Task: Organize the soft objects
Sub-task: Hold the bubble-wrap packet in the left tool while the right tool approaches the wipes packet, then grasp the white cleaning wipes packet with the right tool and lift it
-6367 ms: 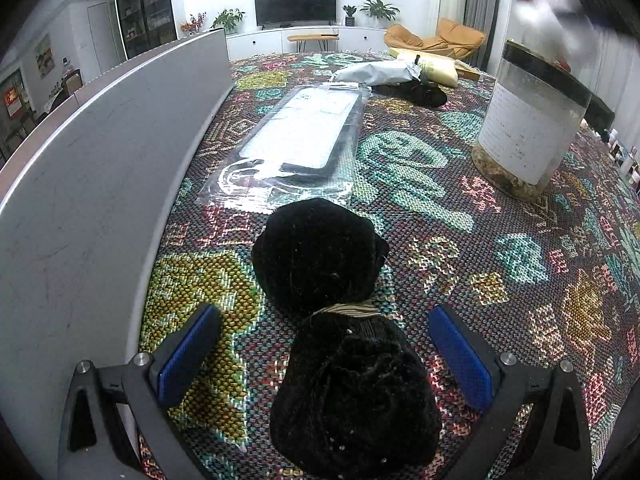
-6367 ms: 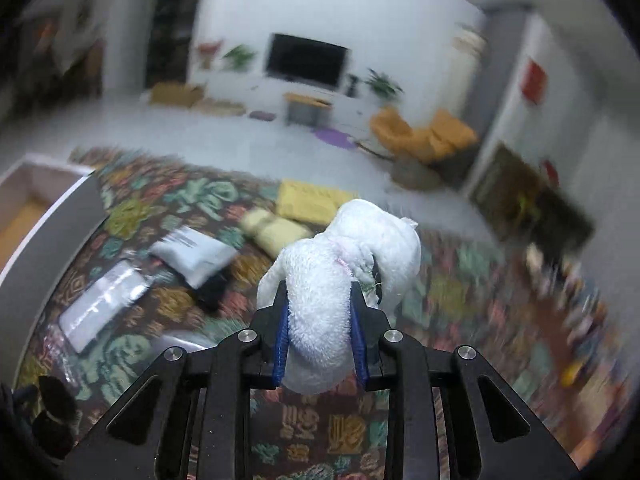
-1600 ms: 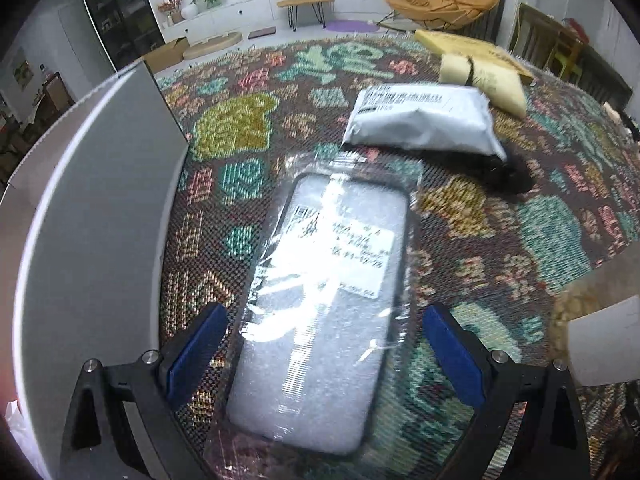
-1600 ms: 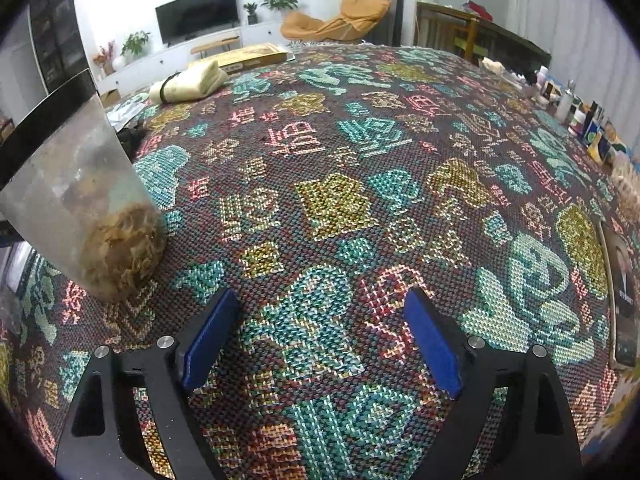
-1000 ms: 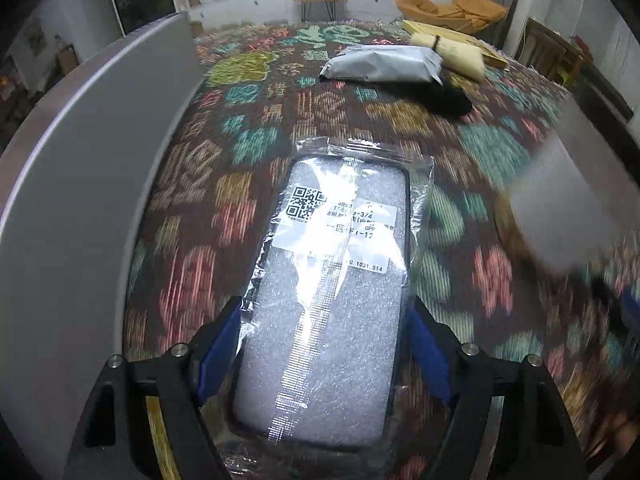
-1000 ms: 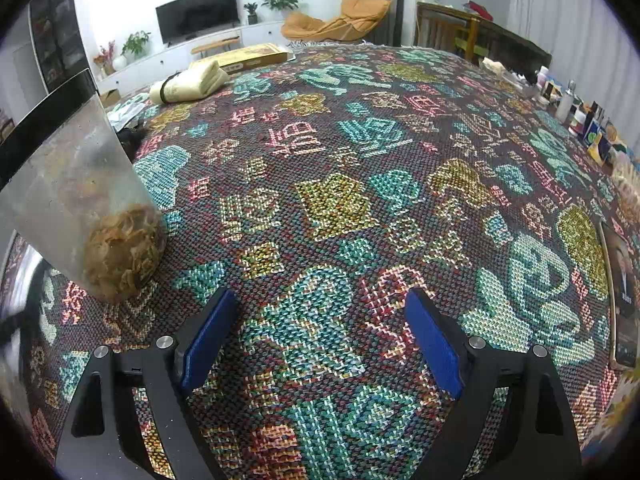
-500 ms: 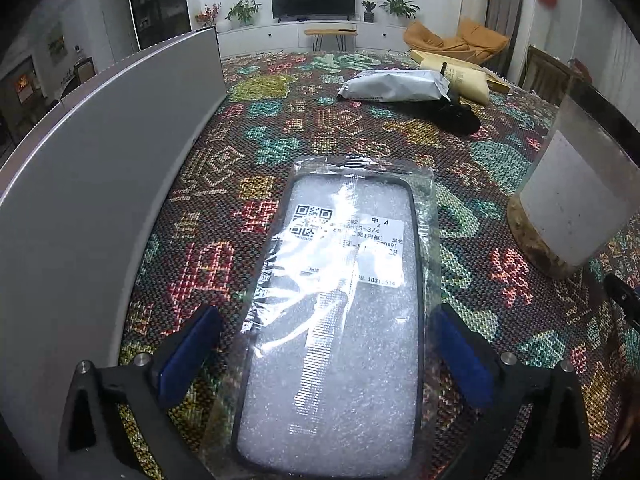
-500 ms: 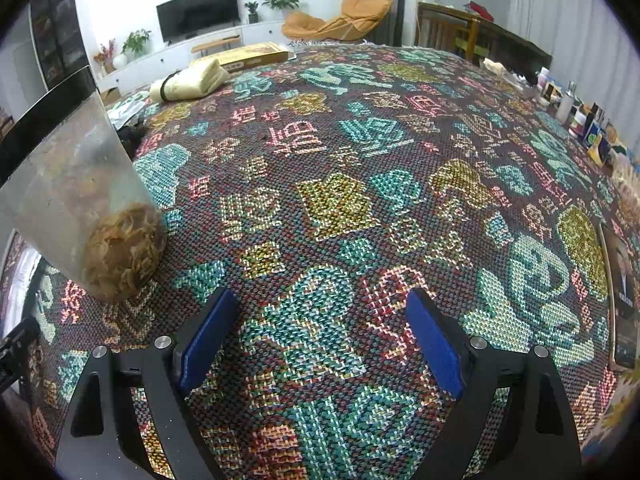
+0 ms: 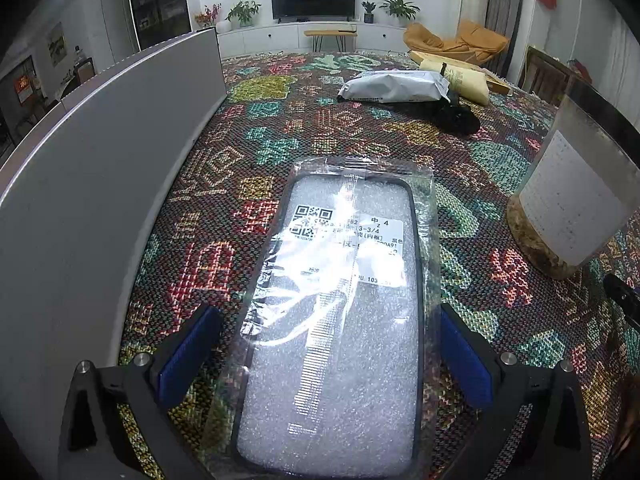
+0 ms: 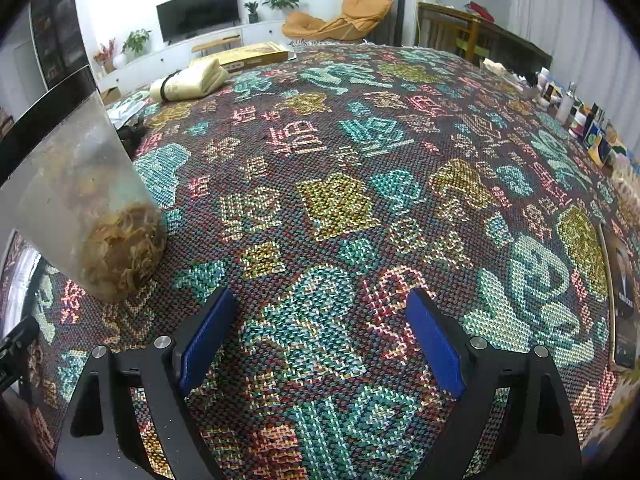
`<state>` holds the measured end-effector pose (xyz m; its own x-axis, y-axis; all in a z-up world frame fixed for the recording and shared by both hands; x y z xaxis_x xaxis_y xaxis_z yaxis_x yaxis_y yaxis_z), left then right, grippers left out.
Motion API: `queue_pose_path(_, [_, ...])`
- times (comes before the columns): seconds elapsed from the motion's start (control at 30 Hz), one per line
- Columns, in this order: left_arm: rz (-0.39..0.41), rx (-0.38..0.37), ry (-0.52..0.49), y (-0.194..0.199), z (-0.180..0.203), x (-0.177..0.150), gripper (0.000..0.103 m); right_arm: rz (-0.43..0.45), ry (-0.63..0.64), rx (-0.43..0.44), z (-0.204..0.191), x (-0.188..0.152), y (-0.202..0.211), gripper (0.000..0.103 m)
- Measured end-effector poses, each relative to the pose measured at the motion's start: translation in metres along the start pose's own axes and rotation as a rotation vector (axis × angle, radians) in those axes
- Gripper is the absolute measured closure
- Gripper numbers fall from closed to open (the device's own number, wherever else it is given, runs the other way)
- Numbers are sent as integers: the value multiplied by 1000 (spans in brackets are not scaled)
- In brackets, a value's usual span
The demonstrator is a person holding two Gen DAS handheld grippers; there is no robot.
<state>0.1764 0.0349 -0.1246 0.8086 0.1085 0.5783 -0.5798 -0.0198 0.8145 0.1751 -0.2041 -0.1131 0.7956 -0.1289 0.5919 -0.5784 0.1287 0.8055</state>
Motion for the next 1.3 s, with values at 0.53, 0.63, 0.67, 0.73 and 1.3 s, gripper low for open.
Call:
queue_pose_path(0.53, [1, 1, 0, 0, 0, 0, 0, 129, 162, 205, -1, 153, 38, 14])
queue_pose_path(0.63, [1, 0, 1, 0, 0, 0, 0, 56, 416, 287, -63, 208, 45, 14])
queue_pose_path(0.67, [1, 0, 1, 0, 0, 0, 0, 12, 503, 306, -88, 218, 43, 14])
queue_pose_path(0.73, [1, 0, 1, 0, 0, 0, 0, -72, 699, 303, -143, 226, 32, 14])
queue_pose_path(1.3, [4, -6, 4, 1, 0, 0, 0, -408, 1162, 279, -287, 183, -123, 21])
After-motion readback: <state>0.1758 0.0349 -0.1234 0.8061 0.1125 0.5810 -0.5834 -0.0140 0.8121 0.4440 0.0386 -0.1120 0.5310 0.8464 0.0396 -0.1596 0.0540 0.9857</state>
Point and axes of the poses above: each gripper's, at about its wrist camera, not at the fingertips, and y roughly against the way its jaws point, z to its right, x to its top, the point moved 7 cm from there along -y, roughly the way its jaws point, and after that the axes turned 4 degrees about y, right-handed, at the moved point
